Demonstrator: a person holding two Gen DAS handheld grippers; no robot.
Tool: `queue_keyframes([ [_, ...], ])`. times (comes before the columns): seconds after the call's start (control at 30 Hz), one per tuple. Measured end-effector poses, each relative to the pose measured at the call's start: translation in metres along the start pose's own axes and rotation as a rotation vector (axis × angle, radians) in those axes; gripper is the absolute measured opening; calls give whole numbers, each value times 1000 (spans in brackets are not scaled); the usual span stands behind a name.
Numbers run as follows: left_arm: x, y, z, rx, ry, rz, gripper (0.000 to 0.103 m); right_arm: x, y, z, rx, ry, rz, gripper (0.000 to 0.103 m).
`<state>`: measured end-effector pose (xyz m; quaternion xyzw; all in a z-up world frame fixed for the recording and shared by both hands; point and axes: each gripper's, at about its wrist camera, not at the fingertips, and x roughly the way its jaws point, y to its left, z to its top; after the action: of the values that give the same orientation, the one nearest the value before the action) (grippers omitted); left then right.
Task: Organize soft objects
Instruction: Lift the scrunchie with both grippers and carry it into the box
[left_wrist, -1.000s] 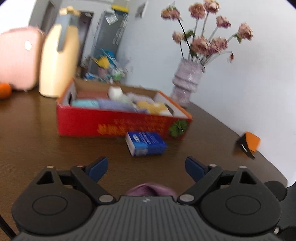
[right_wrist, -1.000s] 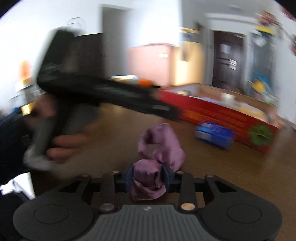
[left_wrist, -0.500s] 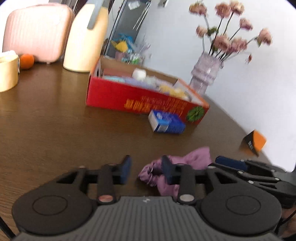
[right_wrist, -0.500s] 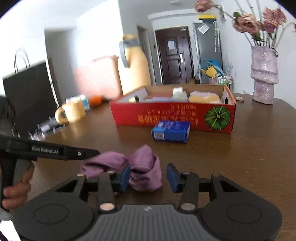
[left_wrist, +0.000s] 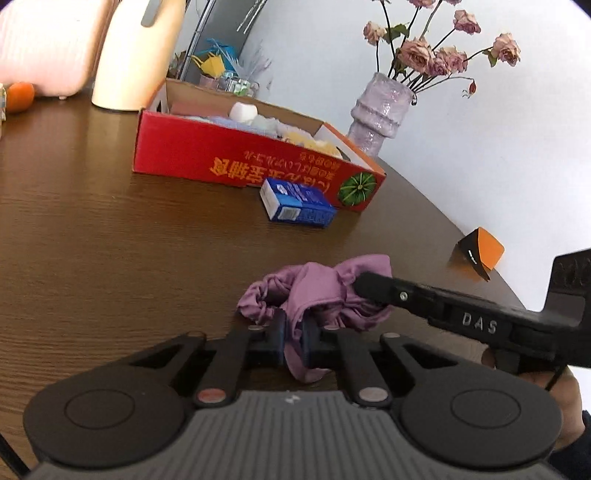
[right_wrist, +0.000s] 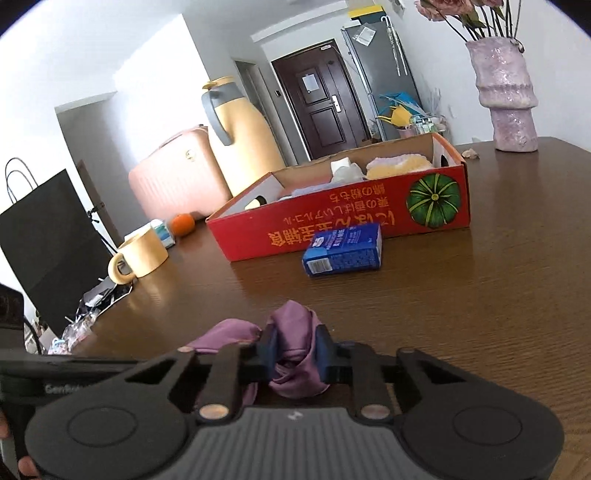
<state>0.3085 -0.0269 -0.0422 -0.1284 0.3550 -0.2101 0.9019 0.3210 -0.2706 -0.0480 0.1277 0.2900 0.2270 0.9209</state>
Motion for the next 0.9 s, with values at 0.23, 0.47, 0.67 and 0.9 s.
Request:
queue_keyframes([
  [0.23, -14, -3, 3, 22, -50, -4, 6, -9, 12, -2, -27, -15, -3, 16],
  [0.47, -20, -2, 41, 67, -129, -22, 5, -8, 20, 29, -64, -69, 6, 16],
  [0.67, -23, -3, 133, 141, -271, -20, 5, 14, 37, 114, -156, -180, 18, 15],
  [0.9, 40, 46, 203, 68, -223, 97, 5, 119, 17, 181, -60, -40, 70, 15],
])
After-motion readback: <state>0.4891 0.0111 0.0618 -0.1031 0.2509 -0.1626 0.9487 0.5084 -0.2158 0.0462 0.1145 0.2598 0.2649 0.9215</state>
